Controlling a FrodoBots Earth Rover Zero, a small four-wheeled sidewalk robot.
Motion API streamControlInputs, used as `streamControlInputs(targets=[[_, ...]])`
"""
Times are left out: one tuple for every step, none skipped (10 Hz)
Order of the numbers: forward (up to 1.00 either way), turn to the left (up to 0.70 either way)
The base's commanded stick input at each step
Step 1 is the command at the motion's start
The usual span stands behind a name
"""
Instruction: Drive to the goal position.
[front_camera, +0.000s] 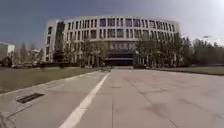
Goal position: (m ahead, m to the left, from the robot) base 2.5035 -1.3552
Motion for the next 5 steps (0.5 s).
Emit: streamControlInputs(targets=[[0.7, 0.0], [0.7, 0.0], [0.7, 0.0], [0.7, 0.0], [0.7, 0.0]])
